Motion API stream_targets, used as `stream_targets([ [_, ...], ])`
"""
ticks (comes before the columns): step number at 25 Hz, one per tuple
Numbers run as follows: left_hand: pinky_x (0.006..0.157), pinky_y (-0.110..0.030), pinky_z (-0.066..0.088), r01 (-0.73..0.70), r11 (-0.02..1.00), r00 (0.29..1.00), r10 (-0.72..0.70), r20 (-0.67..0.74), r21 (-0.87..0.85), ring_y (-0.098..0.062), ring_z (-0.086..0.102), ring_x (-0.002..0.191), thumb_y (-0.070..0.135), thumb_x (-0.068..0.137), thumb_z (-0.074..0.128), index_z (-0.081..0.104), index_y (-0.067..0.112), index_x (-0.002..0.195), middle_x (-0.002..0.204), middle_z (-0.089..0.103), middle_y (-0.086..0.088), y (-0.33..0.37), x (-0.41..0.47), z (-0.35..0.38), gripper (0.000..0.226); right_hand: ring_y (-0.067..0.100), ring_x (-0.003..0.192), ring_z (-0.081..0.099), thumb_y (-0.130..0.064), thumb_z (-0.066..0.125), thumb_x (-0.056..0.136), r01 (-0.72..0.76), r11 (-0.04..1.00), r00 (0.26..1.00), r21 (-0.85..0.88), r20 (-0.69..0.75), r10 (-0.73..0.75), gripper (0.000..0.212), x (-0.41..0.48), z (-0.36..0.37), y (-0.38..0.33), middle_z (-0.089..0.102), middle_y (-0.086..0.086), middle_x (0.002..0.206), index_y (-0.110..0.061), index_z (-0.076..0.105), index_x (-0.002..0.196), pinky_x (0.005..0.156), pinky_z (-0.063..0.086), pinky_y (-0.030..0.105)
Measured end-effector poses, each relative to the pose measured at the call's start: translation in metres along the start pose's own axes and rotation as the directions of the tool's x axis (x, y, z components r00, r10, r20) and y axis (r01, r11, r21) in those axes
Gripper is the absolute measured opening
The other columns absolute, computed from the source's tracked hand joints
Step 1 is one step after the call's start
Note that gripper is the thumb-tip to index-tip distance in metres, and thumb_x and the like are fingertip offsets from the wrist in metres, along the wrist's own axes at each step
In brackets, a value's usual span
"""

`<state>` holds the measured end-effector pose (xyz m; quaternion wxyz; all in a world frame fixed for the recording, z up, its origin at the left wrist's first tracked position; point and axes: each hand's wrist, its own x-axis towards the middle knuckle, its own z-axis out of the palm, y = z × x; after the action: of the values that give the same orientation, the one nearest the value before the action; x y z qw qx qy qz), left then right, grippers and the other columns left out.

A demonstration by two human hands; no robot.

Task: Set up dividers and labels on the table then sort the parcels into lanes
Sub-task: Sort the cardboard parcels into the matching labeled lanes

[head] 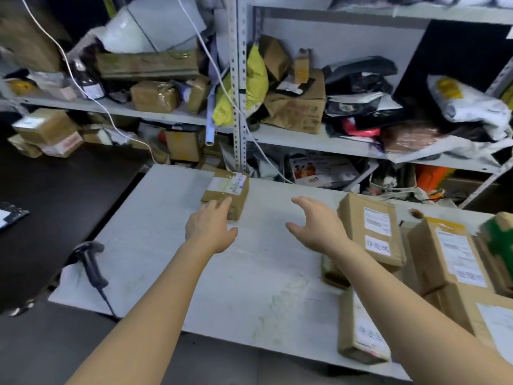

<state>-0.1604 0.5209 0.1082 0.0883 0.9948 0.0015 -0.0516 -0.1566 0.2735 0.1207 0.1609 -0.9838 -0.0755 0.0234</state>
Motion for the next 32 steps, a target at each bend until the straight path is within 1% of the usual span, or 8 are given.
stream_targets([
  [8, 0.098, -0.043, 0.05, 0.07, 0.994, 0.991, -0.06, 0.122, -0.084, -0.027, 0.041, 0.138, 0.046, 0.095, 0.059, 0.022, 0.03, 0.16, 0.153, 0.042, -0.002, -0.077, 0.081, 0.013, 0.076, 0.021, 0.148, 0.037, -0.042, 0.064, 0.096, -0.033, 0.997, 0.994, 0.07, 0.109, 0.026, 0.066, 0.097, 0.054, -0.03, 0.042, -0.001, 0.16, -0.024, 0.04, 0.155, 0.116, 0.038, 0.04],
  [14, 0.109, -0.041, 0.043, 0.193, 0.955, 0.957, -0.133, 0.256, -0.225, -0.027, 0.039, 0.143, 0.05, 0.096, 0.059, 0.02, 0.028, 0.162, 0.16, 0.035, -0.004, -0.108, 0.151, 0.045, 0.079, 0.022, 0.142, 0.044, -0.039, 0.065, 0.095, -0.092, 0.972, 0.977, 0.216, 0.21, 0.046, 0.064, 0.181, 0.104, -0.039, 0.05, 0.0, 0.154, -0.024, 0.042, 0.153, 0.108, 0.041, 0.035],
  [17, 0.115, -0.038, 0.036, 0.315, 0.843, 0.92, -0.157, 0.36, -0.437, -0.023, 0.034, 0.147, 0.055, 0.093, 0.063, 0.016, 0.028, 0.162, 0.163, 0.032, -0.003, -0.122, 0.178, 0.068, 0.088, 0.025, 0.136, 0.05, -0.029, 0.068, 0.094, -0.202, 0.899, 0.954, 0.388, 0.285, 0.092, 0.071, 0.209, 0.132, -0.05, 0.054, 0.001, 0.149, -0.027, 0.035, 0.156, 0.094, 0.04, 0.028],
  [19, 0.114, -0.038, 0.037, 0.331, 0.815, 0.91, -0.141, 0.391, -0.476, -0.023, 0.036, 0.146, 0.053, 0.092, 0.066, 0.019, 0.026, 0.162, 0.16, 0.036, -0.003, -0.131, 0.198, 0.081, 0.088, 0.025, 0.134, 0.051, -0.029, 0.071, 0.093, -0.276, 0.84, 0.946, 0.467, 0.287, 0.151, 0.075, 0.224, 0.151, -0.059, 0.054, 0.002, 0.147, -0.028, 0.032, 0.157, 0.089, 0.037, 0.024],
  [22, 0.098, -0.034, 0.048, 0.229, 0.83, 0.955, -0.091, 0.281, -0.509, -0.023, 0.054, 0.128, 0.037, 0.092, 0.07, 0.049, 0.023, 0.143, 0.135, 0.059, -0.003, -0.141, 0.227, 0.096, 0.057, 0.024, 0.125, 0.057, -0.033, 0.071, 0.093, -0.414, 0.733, 0.91, 0.54, 0.275, 0.311, 0.068, 0.241, 0.171, -0.075, 0.061, 0.002, 0.134, -0.025, 0.039, 0.153, 0.084, 0.039, 0.026],
  [24, 0.092, -0.034, 0.053, 0.237, 0.771, 0.953, -0.066, 0.296, -0.591, -0.02, 0.063, 0.115, 0.034, 0.09, 0.071, 0.056, 0.025, 0.133, 0.12, 0.067, 0.004, -0.145, 0.244, 0.105, 0.047, 0.022, 0.122, 0.059, -0.03, 0.074, 0.091, -0.505, 0.654, 0.863, 0.563, 0.301, 0.407, 0.067, 0.249, 0.183, -0.087, 0.062, -0.003, 0.122, -0.025, 0.043, 0.15, 0.085, 0.045, 0.027],
  [28, 0.097, -0.03, 0.05, 0.311, 0.652, 0.902, 0.027, 0.431, -0.692, -0.014, 0.061, 0.115, 0.051, 0.085, 0.075, 0.042, 0.03, 0.145, 0.128, 0.062, 0.01, -0.152, 0.268, 0.12, 0.071, 0.019, 0.109, 0.067, -0.025, 0.078, 0.085, -0.614, 0.552, 0.783, 0.565, 0.346, 0.517, 0.047, 0.254, 0.208, -0.095, 0.07, -0.005, 0.121, -0.022, 0.061, 0.128, 0.094, 0.057, 0.039],
  [32, 0.104, -0.033, 0.048, 0.301, 0.616, 0.883, 0.11, 0.457, -0.728, -0.014, 0.06, 0.119, 0.05, 0.084, 0.077, 0.035, 0.035, 0.151, 0.137, 0.06, 0.009, -0.154, 0.278, 0.126, 0.08, 0.014, 0.102, 0.068, -0.027, 0.08, 0.084, -0.657, 0.471, 0.736, 0.589, 0.365, 0.57, 0.041, 0.247, 0.21, -0.099, 0.072, -0.008, 0.114, -0.023, 0.066, 0.122, 0.087, 0.06, 0.034],
])
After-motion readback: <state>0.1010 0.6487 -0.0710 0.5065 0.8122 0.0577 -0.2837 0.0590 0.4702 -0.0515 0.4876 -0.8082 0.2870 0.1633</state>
